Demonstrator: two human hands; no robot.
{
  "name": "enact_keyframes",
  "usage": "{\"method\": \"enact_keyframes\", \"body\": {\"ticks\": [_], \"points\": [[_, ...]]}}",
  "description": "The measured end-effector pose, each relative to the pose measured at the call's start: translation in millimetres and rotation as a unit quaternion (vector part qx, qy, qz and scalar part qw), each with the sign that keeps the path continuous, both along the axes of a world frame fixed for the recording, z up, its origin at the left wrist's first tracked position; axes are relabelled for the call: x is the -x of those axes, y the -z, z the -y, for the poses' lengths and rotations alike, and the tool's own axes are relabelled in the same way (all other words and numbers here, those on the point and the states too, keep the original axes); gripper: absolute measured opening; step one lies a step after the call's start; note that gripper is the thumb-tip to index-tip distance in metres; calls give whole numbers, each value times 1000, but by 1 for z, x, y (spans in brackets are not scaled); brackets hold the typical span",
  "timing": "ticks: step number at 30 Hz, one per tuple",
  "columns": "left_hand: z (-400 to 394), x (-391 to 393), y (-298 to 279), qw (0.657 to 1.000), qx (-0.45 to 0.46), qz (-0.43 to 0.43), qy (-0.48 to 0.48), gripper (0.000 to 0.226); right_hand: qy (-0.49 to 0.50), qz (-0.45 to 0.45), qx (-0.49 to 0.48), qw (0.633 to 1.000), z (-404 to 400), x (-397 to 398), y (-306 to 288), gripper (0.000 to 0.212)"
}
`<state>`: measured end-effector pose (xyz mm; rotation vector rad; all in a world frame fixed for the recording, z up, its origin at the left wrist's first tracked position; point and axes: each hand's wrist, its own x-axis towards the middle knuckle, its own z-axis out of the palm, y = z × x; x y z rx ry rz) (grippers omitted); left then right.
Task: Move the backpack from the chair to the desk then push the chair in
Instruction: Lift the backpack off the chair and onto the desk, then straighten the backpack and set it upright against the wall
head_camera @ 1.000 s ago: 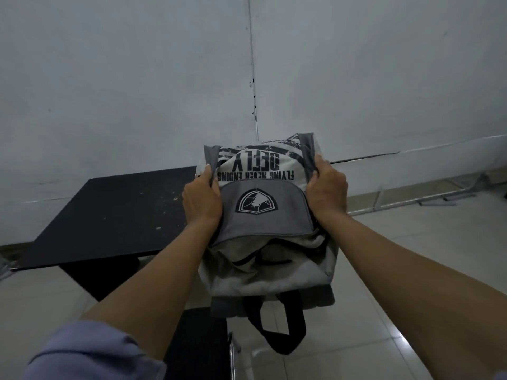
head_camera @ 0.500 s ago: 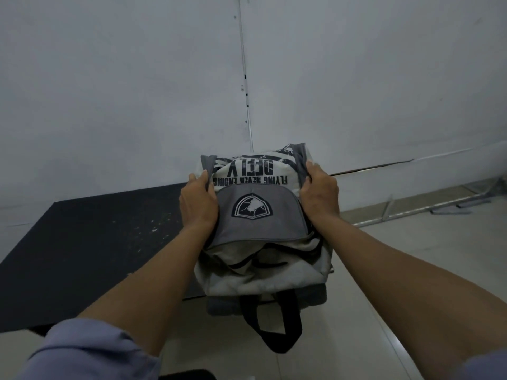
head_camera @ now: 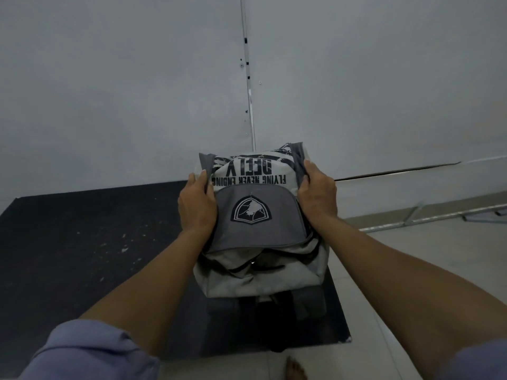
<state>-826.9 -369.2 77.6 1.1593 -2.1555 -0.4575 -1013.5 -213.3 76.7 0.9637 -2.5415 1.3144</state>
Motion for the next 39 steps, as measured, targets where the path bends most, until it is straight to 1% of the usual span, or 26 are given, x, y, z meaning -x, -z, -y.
{"method": "enact_keyframes", "body": {"ticks": [4,8,12,16,18,21,24,27,31,33,35,37,39], "points": [[24,34,23,999,-39,-12,-18,39,-17,-4,0,1000,33,40,23,40],[52,63,42,998,-54,-18,-14,40,-23,11,2,1000,61,69,53,41],[79,84,69,997,-71,-26,-11,40,-16,38,12,999,86,84,85,43],[100,90,97,996,-87,-14,-14,41,-13,64,8,998,106,85,112,44],[108,91,109,996,-91,8,-9,45,-20,61,-9,998,114,86,125,45],[109,87,127,993,-106,59,0,53,-49,77,-62,994,115,86,147,48],[106,78,146,986,-135,97,18,58,-80,85,-97,988,110,77,166,52],[107,67,159,971,-181,155,36,64,-93,90,-118,985,106,71,177,52],[111,64,158,947,-193,251,47,73,-100,104,-164,976,102,69,175,52],[108,67,149,939,-188,286,23,77,-104,107,-181,972,99,68,167,52],[102,73,136,941,-175,290,-1,81,-104,116,-191,969,94,67,157,52],[93,81,124,948,-126,293,16,82,-97,130,-193,968,89,66,147,52],[81,94,114,955,-93,275,63,78,-92,143,-187,968,84,66,135,52]]}}
